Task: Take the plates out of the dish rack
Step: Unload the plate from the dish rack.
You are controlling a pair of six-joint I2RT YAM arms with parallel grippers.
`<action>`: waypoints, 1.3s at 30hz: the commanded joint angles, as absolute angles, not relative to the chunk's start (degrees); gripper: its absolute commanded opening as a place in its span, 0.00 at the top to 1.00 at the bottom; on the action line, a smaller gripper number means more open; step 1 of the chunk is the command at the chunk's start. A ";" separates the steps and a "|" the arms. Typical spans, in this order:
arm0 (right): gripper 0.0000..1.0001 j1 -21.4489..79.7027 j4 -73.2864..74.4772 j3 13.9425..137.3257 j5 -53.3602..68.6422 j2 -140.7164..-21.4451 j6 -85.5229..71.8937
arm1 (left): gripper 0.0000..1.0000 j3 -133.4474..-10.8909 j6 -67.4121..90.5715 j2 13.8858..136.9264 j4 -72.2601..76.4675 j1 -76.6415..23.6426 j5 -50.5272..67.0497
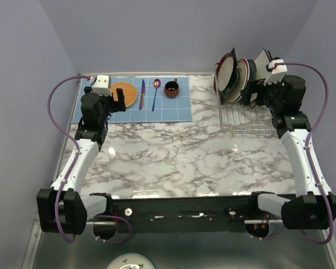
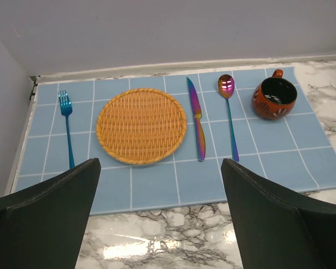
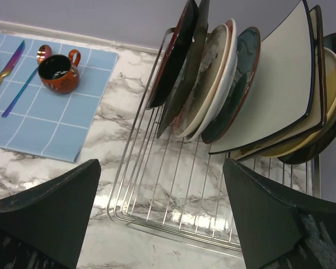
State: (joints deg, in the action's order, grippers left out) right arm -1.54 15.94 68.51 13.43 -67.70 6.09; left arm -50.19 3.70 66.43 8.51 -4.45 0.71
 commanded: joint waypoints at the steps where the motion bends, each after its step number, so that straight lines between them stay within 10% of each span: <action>1: 0.00 -1.32 16.17 69.87 15.11 -67.24 6.42 | 0.01 -50.71 3.60 65.48 8.88 -4.22 1.05; 39: 0.09 9.76 35.77 104.93 6.24 -99.75 12.30 | 0.01 -49.75 1.23 65.48 9.23 -4.22 -2.81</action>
State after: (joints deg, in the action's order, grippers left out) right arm 9.74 34.30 100.62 9.80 -96.55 12.25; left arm -50.17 2.37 66.43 8.49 -4.45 -0.82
